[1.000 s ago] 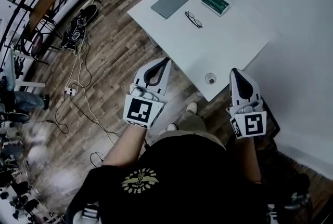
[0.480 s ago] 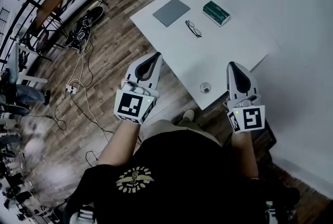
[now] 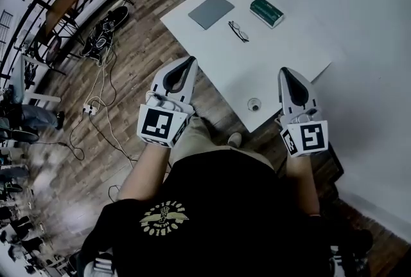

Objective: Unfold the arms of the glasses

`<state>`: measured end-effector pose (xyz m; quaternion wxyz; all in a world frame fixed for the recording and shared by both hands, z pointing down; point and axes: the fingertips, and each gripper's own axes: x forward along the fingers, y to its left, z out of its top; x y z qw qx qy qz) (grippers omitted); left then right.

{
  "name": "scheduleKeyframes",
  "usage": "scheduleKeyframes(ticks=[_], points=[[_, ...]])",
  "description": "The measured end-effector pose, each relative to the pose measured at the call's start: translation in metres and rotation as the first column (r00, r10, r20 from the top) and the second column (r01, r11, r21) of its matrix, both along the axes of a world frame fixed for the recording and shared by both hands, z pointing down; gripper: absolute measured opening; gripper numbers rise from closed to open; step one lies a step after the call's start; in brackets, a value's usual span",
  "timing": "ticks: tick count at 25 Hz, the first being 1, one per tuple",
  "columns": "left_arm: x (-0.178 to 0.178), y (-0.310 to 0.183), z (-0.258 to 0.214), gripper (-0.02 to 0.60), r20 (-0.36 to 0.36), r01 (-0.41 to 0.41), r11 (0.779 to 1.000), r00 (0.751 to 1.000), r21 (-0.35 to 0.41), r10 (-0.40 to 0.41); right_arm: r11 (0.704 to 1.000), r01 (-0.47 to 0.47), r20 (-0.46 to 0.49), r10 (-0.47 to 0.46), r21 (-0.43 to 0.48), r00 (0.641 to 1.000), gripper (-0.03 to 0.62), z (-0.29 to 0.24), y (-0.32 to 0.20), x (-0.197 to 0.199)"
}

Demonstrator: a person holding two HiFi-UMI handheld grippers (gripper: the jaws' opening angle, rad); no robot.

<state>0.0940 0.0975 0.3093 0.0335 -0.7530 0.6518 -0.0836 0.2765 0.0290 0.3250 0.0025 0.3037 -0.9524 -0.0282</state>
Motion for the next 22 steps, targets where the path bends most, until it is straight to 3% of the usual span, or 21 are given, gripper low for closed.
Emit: scheduleKeyframes(ticks=[7, 22], points=[[-0.007, -0.022, 0.004, 0.008, -0.034, -0.057, 0.998, 0.998, 0.004, 0.057, 0.998, -0.043, -0.035, 0.041, -0.051, 0.999, 0.0, 0.007, -0.008, -0.005], [-0.099, -0.097, 0.037, 0.008, -0.047, -0.113, 0.993, 0.993, -0.044, 0.111, 0.992, -0.099, -0.071, 0.094, -0.072, 0.993, 0.0, 0.025, -0.067, -0.1]])
